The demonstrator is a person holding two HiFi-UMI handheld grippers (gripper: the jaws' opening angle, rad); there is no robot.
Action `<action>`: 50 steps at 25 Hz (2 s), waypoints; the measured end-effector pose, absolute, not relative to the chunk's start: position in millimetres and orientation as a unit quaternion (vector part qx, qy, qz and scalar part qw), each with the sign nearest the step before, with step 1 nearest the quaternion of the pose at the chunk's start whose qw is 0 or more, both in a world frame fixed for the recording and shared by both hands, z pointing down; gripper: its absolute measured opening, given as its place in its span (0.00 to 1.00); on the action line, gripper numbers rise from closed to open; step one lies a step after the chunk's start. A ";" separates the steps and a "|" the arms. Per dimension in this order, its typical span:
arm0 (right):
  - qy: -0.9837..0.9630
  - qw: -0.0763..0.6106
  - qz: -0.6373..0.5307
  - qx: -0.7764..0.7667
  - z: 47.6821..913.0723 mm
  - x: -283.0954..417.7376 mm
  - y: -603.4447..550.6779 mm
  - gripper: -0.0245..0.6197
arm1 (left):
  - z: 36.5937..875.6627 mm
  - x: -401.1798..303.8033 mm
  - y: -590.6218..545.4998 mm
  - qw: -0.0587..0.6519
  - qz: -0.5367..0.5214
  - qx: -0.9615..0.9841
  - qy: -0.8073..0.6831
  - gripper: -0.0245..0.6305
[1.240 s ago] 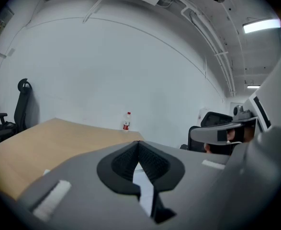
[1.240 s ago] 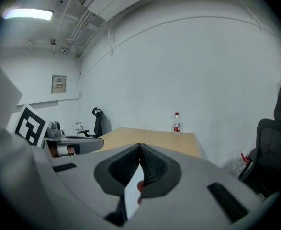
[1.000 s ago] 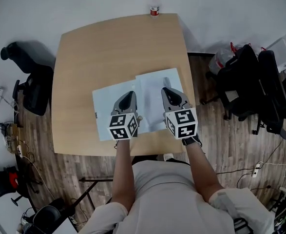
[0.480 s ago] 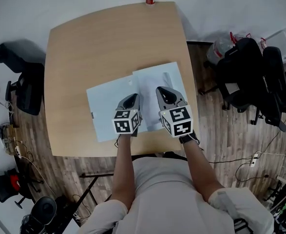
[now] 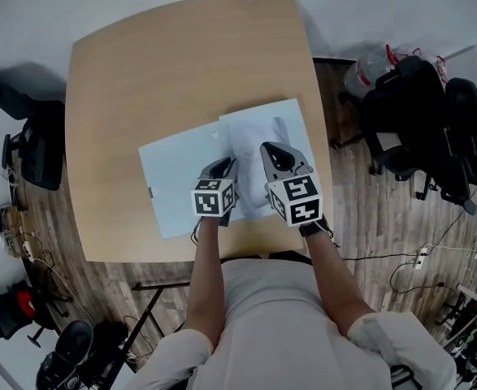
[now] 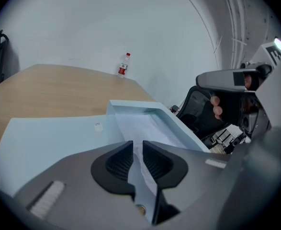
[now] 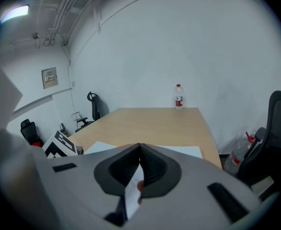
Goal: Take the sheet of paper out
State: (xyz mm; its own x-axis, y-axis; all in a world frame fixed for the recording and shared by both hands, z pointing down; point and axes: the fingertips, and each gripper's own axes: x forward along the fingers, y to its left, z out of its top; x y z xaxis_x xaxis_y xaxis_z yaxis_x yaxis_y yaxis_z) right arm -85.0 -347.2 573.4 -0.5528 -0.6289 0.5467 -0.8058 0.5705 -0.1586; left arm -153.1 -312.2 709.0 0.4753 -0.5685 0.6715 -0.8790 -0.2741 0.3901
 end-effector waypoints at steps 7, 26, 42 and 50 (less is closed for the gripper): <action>-0.854 0.223 0.215 0.418 585.0 -85.2 -355.6 0.06 | 727.0 -143.5 -313.1 0.396 0.224 0.773 -0.441 0.20; -0.855 0.220 0.218 0.416 587.6 -92.2 -372.9 0.06 | 746.4 -128.3 -304.4 0.439 0.248 0.776 -0.380 0.32; -0.852 0.213 0.210 0.429 578.6 -81.0 -371.0 0.06 | 746.3 -121.3 -302.1 0.430 0.257 0.779 -0.378 0.08; -0.857 0.209 0.200 0.426 568.3 -84.3 -367.2 0.06 | 739.6 -133.5 -301.9 0.428 0.252 0.772 -0.397 0.07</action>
